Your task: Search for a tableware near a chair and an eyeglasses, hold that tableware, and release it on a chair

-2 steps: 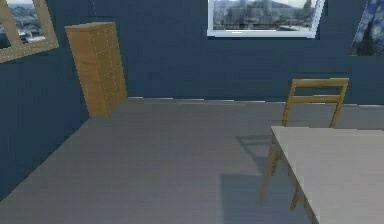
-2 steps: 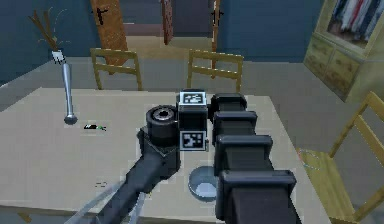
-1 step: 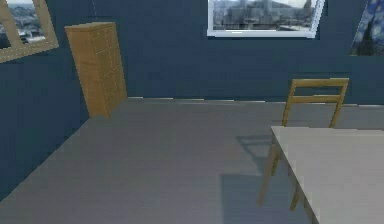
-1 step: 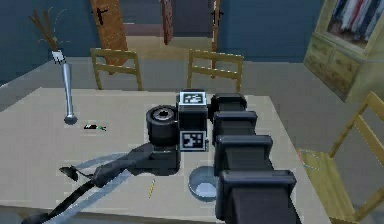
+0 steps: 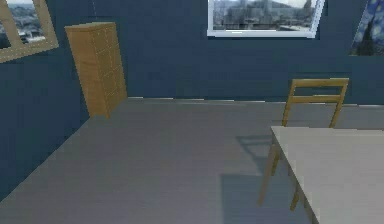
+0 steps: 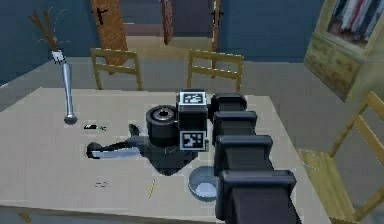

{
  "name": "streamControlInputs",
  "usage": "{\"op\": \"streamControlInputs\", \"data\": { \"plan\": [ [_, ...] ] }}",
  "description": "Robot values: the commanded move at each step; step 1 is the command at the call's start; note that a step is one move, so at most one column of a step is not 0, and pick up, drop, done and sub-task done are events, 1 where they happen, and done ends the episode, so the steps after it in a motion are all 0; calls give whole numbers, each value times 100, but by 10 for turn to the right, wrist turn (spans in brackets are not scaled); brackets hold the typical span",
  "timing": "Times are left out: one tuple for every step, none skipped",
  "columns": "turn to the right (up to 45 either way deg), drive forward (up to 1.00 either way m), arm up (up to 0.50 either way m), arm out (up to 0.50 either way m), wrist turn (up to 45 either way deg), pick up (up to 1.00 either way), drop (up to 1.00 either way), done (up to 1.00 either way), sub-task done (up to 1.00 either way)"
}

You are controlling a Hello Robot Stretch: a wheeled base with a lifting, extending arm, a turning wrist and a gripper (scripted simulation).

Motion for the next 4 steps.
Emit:
{"op": "streamControlInputs", "data": {
  "plan": [
    [0,0,0,0,450,0,0,0,0],
    [0,0,0,0,150,0,0,0,0],
    [0,0,-28,0,0,0,0,0,0],
    [0,0,0,0,0,100,0,0,0]
  ]
}}
